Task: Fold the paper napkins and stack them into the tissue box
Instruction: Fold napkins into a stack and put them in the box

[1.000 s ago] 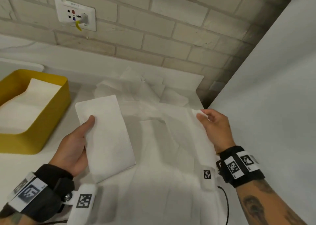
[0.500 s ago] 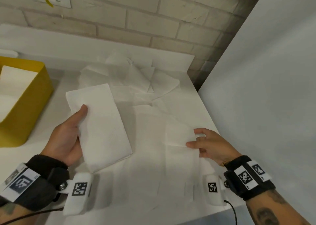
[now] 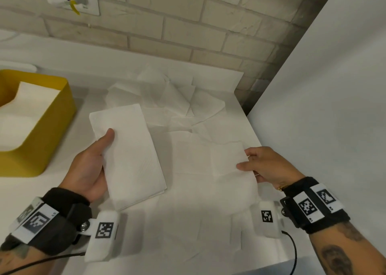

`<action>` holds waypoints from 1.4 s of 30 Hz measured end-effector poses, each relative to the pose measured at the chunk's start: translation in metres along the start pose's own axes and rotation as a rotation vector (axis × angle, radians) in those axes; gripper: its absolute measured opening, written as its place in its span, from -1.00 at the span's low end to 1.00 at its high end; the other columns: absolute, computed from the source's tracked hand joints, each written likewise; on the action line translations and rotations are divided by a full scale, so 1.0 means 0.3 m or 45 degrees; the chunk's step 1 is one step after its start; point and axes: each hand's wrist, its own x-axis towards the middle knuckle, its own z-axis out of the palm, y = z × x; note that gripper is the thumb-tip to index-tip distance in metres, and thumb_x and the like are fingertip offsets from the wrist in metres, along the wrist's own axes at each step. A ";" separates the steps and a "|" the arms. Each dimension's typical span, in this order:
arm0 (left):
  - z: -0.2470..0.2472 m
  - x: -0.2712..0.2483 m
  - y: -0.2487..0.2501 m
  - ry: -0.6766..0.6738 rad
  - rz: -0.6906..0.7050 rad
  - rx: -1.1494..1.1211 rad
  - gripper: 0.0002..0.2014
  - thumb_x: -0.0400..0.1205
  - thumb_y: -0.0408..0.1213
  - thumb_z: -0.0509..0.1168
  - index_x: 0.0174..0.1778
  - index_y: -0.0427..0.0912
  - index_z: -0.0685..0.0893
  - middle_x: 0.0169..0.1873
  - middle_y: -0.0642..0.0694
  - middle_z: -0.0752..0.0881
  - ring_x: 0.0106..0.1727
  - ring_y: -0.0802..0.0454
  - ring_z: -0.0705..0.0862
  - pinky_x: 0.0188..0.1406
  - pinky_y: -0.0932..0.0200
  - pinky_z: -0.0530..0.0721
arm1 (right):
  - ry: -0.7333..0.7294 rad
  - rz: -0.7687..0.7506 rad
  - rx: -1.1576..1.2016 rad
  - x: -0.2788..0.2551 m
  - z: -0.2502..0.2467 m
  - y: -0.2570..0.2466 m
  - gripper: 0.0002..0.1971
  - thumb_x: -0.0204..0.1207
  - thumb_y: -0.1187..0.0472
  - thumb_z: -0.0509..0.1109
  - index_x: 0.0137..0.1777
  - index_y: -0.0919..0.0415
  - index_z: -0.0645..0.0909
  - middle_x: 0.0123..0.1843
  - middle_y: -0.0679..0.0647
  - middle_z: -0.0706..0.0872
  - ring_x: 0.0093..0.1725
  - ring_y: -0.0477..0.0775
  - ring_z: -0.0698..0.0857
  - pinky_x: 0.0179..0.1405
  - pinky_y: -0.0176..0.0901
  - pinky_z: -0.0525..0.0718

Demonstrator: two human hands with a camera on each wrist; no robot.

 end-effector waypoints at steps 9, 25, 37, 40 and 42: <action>0.009 0.000 -0.005 -0.015 -0.007 -0.007 -0.65 0.74 -0.05 0.29 0.38 -0.12 0.69 0.17 -0.10 0.86 0.11 -0.03 0.86 0.12 -0.07 0.69 | -0.312 -0.257 0.182 -0.077 0.176 -0.176 -0.68 0.60 0.18 0.53 0.33 0.12 0.65 -0.01 0.21 0.83 -0.22 0.21 0.86 -0.29 -0.11 0.79; -0.003 0.013 -0.014 -0.056 -0.035 -0.010 -0.62 0.74 -0.02 0.28 0.41 -0.12 0.68 0.20 -0.13 0.85 0.13 -0.07 0.86 0.08 -0.10 0.69 | 0.051 -0.014 -0.097 0.089 0.260 -0.011 -0.63 0.38 0.05 0.71 -0.31 0.17 0.54 -0.35 -0.04 0.52 -0.42 -0.11 0.46 -0.43 -0.33 0.40; 0.012 0.003 0.010 -0.074 -0.021 -0.050 -0.68 0.78 -0.06 0.24 0.33 -0.16 0.70 0.10 -0.15 0.88 0.01 -0.06 0.89 -0.04 -0.04 0.74 | 0.078 -0.505 0.396 -0.073 0.185 -0.209 -0.60 0.18 0.01 0.72 -0.25 0.21 0.60 0.02 0.43 0.79 0.16 0.56 0.73 0.20 0.49 0.68; 0.024 0.005 0.023 -0.102 -0.006 -0.032 -0.66 0.79 -0.06 0.23 0.38 -0.17 0.68 0.14 -0.16 0.87 0.08 -0.09 0.87 -0.07 -0.01 0.80 | 0.013 -0.760 0.439 -0.140 0.167 -0.315 -0.48 0.15 0.01 0.67 -0.09 0.40 0.59 -0.03 0.26 0.86 -0.04 0.41 0.81 -0.07 0.27 0.76; 0.033 0.006 0.027 -0.130 -0.018 -0.036 -0.62 0.80 -0.06 0.21 0.45 -0.17 0.64 0.21 -0.19 0.84 0.19 -0.16 0.84 0.07 -0.09 0.78 | -0.119 -0.879 0.578 -0.172 0.169 -0.377 -0.67 0.29 0.20 0.58 -0.05 0.34 0.58 -0.10 0.22 0.87 -0.14 0.20 0.84 -0.26 -0.06 0.80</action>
